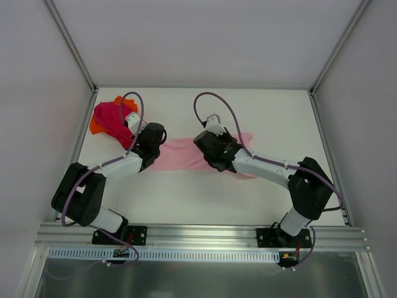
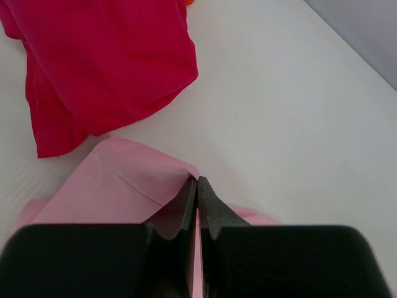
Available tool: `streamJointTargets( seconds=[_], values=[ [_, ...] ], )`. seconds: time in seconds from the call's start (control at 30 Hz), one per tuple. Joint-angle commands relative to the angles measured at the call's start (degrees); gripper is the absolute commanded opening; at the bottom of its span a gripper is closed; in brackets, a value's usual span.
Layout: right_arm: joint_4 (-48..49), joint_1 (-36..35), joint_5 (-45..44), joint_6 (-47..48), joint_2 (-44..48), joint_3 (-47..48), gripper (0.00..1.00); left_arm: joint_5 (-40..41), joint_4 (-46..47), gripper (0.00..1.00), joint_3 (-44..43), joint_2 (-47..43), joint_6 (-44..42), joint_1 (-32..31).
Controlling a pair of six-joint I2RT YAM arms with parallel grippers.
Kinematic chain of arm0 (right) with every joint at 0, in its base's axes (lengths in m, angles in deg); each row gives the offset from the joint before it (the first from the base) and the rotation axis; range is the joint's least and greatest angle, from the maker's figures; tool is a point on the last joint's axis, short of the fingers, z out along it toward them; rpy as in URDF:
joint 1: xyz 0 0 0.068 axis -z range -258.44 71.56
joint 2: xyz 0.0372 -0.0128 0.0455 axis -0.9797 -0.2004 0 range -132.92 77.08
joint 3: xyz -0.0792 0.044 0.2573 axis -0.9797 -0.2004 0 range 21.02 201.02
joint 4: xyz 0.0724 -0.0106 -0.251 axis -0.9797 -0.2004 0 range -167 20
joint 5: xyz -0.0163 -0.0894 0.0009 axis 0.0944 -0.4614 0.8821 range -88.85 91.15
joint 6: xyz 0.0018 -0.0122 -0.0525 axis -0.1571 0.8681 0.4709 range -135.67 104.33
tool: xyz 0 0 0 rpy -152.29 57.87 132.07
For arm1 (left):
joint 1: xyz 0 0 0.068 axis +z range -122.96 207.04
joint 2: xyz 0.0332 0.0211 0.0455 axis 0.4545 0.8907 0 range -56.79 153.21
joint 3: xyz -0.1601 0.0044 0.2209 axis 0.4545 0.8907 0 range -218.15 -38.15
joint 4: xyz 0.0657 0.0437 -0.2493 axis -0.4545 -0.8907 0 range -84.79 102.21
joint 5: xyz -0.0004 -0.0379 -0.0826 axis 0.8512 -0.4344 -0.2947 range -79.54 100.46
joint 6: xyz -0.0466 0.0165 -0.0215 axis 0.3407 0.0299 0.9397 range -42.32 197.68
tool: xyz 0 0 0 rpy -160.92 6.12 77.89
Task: Fold and stack the t-shirts
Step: Fold the other side of the tshirt into a rectangle
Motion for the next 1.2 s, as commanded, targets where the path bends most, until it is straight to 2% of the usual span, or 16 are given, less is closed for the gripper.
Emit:
streamJointTargets(
  seconds=[0.0,0.37,0.53,0.7,1.17],
  values=[
    [2.0,1.0,-2.4,3.1,2.3,3.1,0.01,0.5,2.1,0.0,-3.1,0.3,-2.2,0.6],
    [9.4,5.9,-4.2,6.3,-1.5,3.9,0.01,1.7,0.4,0.0,-10.1,5.5,-3.7,2.3],
    [8.3,9.6,-0.3,7.4,-4.8,7.4,0.01,-1.3,-3.3,0.0,-17.0,13.3,-3.2,4.4],
    [9.8,11.3,2.1,8.8,-7.4,8.8,0.01,-1.3,-2.7,0.0,-18.3,17.9,-2.9,4.8],
    [11.1,15.0,0.9,13.2,-13.6,13.8,0.01,-1.6,-5.7,0.0,-24.4,22.4,-3.2,7.0]
  ],
)
